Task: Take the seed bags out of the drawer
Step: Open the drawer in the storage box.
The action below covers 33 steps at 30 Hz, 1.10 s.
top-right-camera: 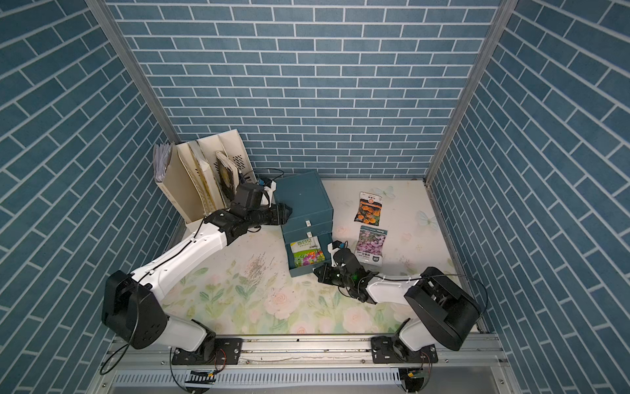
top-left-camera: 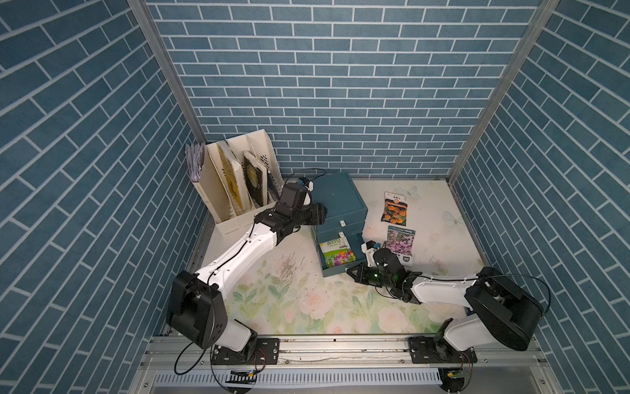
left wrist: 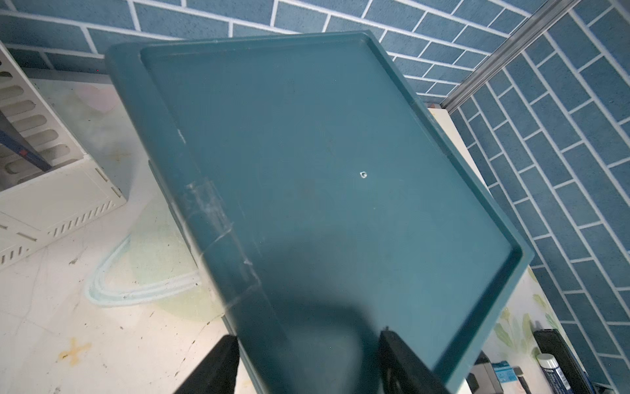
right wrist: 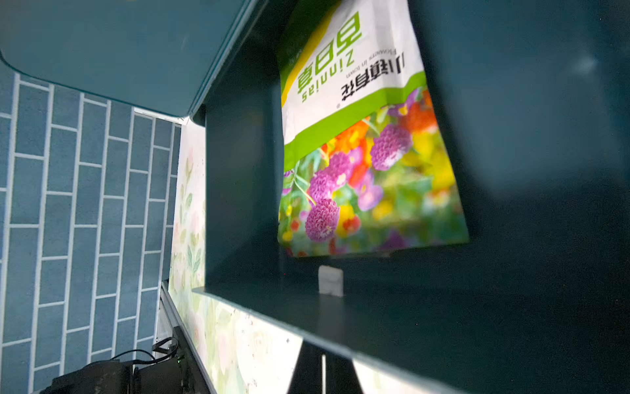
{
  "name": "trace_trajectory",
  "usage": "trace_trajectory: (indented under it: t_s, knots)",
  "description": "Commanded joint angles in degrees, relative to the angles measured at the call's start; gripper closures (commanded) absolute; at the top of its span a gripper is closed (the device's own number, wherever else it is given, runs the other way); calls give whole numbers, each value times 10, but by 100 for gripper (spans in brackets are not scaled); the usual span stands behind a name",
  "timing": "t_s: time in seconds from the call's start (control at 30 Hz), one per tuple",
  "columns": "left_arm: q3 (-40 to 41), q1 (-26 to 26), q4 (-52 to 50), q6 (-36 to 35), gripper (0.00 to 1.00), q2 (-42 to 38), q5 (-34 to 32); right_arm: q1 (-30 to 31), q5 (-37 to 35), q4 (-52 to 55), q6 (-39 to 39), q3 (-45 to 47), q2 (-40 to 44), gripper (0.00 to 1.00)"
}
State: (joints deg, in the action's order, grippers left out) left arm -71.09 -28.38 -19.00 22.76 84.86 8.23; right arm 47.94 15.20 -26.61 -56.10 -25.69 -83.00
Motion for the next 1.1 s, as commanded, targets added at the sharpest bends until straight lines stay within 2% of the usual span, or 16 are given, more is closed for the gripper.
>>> trace_trajectory:
  t_s: [0.0,0.8,0.93,1.07]
  knots:
    - [25,-2,-67,-8,32,10,-5,10,13,39,20,7,22,100]
    - [31,-3,-68,-5,32,2,-8,13,33,105,29,21,74,100]
    - [31,-3,-69,-5,32,0,-8,14,19,130,32,14,99,77]
    - [30,-3,-71,-5,32,-3,-10,14,1,189,52,-14,134,63]
